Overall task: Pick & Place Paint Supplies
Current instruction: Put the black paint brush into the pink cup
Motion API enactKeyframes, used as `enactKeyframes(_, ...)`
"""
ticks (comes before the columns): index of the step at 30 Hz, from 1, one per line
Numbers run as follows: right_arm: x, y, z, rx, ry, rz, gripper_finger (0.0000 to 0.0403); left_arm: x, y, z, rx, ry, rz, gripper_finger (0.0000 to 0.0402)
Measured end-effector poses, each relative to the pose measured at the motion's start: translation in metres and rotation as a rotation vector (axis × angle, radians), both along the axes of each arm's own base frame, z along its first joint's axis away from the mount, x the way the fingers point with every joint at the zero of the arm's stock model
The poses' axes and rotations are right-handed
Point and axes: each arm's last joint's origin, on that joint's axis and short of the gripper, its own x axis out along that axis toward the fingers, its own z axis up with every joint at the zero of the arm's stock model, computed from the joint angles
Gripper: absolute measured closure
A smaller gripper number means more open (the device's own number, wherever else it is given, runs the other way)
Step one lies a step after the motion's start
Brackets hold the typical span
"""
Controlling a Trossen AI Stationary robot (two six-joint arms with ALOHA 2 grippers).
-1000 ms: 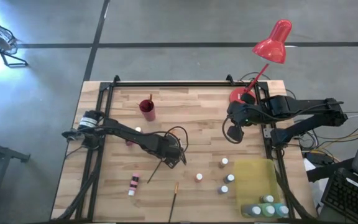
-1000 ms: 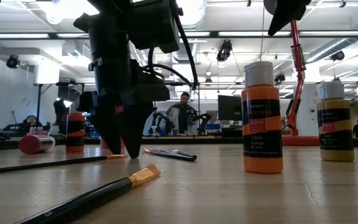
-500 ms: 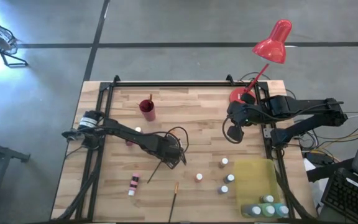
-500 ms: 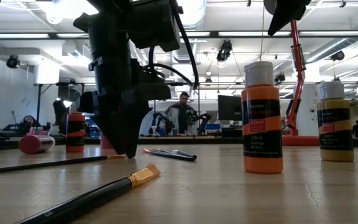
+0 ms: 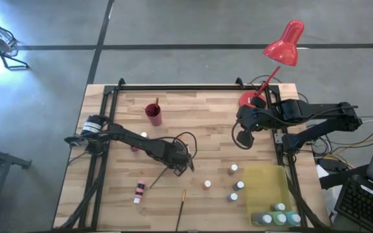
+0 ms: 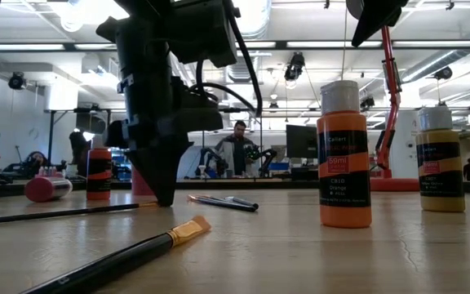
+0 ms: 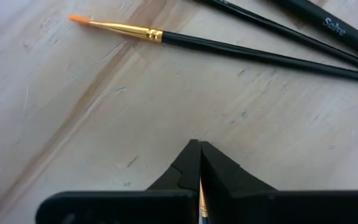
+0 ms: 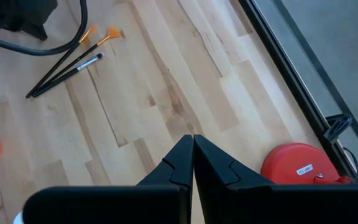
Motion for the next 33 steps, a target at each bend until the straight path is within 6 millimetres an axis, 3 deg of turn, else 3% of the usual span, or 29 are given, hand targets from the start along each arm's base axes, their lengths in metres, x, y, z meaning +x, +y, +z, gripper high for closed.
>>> enactKeyframes(7, 0.000, 0.000, 0.000, 0.001, 0.000, 0.000, 0.0394, -0.002, 0.000, 0.016, 0.000, -0.035, -0.086, 0.0399)
enactKeyframes(19, 0.000, 0.000, 0.000, 0.002, 0.001, 0.001, 0.0394, -0.008, 0.009, 0.083, 0.064, -0.327, -0.211, 0.0401)
enactKeyframes(33, 0.000, 0.000, 0.000, 0.002, 0.000, 0.000, 0.0394, -0.052, 0.036, 0.170, 0.472, -0.584, -0.172, 0.0401)
